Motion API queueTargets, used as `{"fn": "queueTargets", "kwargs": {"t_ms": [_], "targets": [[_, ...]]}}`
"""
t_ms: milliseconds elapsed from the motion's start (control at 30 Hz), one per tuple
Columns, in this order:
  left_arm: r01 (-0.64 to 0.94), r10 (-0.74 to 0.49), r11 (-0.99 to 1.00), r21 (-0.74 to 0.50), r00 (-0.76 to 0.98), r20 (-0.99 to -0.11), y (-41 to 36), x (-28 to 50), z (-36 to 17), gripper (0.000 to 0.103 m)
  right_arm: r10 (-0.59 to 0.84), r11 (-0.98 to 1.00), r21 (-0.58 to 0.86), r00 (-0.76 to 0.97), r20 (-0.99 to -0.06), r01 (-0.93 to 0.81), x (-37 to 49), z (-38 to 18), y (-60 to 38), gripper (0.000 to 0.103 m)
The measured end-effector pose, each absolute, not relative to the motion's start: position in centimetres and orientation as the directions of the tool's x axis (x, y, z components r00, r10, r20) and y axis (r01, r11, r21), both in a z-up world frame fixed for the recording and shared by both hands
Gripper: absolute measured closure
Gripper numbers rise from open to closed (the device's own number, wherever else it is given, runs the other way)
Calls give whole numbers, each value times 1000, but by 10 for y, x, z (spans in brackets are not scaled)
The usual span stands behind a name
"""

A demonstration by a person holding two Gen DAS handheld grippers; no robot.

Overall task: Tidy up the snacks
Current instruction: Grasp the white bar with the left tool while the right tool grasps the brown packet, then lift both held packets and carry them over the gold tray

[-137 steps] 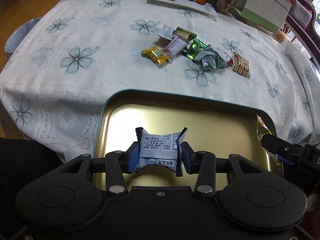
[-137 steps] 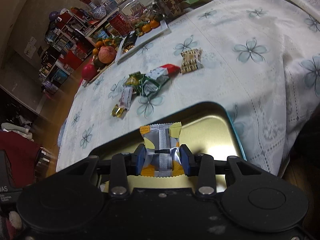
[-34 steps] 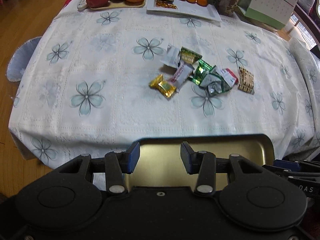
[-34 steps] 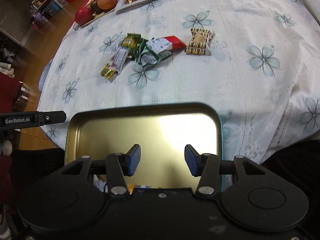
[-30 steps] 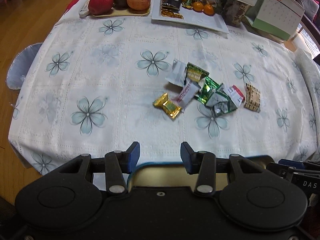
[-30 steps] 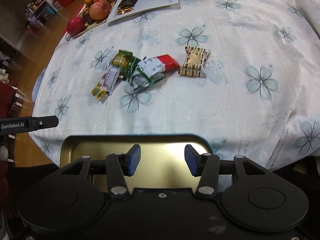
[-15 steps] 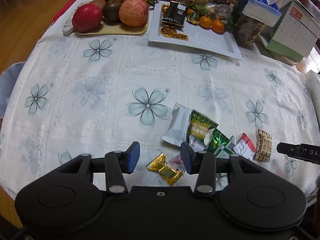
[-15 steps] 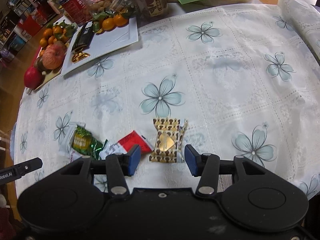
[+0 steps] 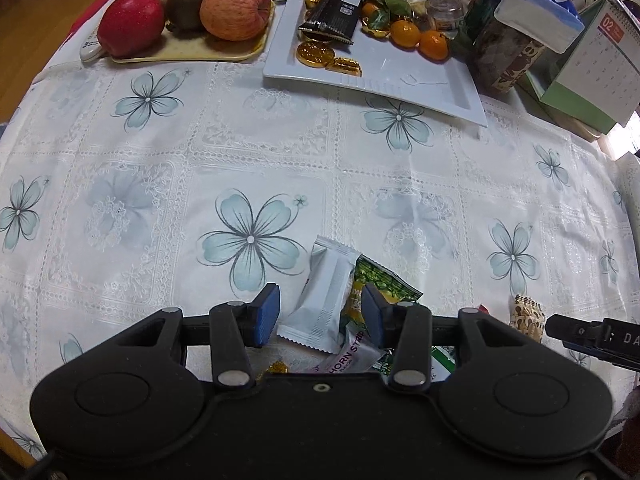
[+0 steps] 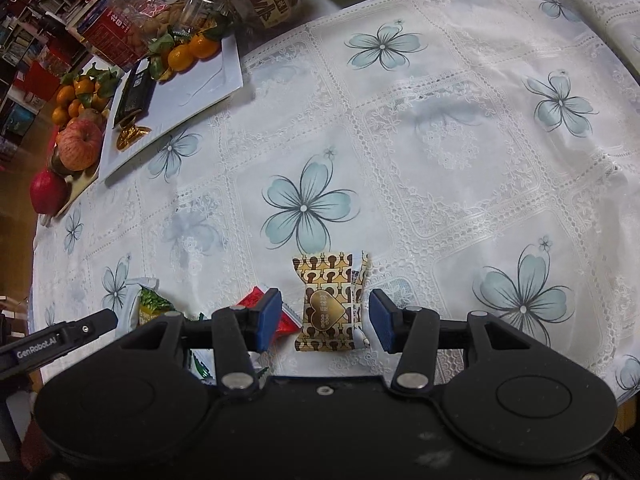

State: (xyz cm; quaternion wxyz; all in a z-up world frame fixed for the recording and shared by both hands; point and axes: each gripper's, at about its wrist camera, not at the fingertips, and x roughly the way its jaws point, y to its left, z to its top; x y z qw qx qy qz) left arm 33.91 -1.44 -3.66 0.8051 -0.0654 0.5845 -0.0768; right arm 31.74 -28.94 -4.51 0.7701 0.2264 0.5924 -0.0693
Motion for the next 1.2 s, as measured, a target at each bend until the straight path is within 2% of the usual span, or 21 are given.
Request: {"fn": "queueTargets", "kwargs": {"t_ms": [233, 400, 600, 933, 1200], "targets": [[39, -139, 990, -134, 280, -950, -25, 347, -50, 51, 171, 866, 280, 281, -944, 413, 318, -47, -300, 52], [-25, -133, 989, -145, 263, -956, -18, 353, -56, 51, 199, 848, 306, 277, -940, 432, 317, -47, -307, 52], [-120, -57, 988, -96, 292, -955, -7, 356, -53, 50, 204, 846, 306, 266, -942, 436, 318, -49, -304, 52], [-82, -102, 989, -127, 257, -961, -21, 357, -63, 51, 165, 870, 243, 210, -964, 430, 324, -71, -289, 52], [-116, -147, 977, -177, 230, -962, -18, 361, -71, 53, 121, 895, 195, 203, -972, 401, 331, -80, -276, 52]]}}
